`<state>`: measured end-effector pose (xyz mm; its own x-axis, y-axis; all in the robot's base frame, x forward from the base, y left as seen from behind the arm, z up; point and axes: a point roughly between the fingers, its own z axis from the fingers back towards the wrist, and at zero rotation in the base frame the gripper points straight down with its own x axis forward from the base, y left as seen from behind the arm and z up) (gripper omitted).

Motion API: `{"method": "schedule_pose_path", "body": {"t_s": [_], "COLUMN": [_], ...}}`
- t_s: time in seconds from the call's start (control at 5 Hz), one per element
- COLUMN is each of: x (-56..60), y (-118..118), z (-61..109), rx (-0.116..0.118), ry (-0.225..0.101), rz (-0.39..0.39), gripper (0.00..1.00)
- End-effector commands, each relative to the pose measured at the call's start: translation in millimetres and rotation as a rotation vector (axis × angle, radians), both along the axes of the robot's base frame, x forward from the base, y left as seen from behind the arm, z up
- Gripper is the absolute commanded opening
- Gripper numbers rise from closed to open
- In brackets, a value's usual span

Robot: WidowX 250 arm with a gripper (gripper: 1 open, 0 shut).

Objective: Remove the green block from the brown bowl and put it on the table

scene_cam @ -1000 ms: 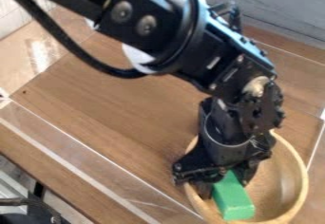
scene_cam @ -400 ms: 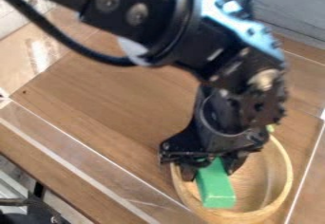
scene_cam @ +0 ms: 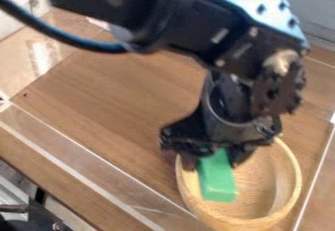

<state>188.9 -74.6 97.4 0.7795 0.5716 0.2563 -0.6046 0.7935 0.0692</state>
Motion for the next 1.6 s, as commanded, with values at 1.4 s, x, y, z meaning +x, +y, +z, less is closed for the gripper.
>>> {"method": "schedule_pose_path", "body": {"t_s": [1.4], "x": [64.2], "y": [6.2], "z": [37.9], "rx": [0.047], "ry": [-0.201], "rz": [0.065], "gripper": [0.00]}}
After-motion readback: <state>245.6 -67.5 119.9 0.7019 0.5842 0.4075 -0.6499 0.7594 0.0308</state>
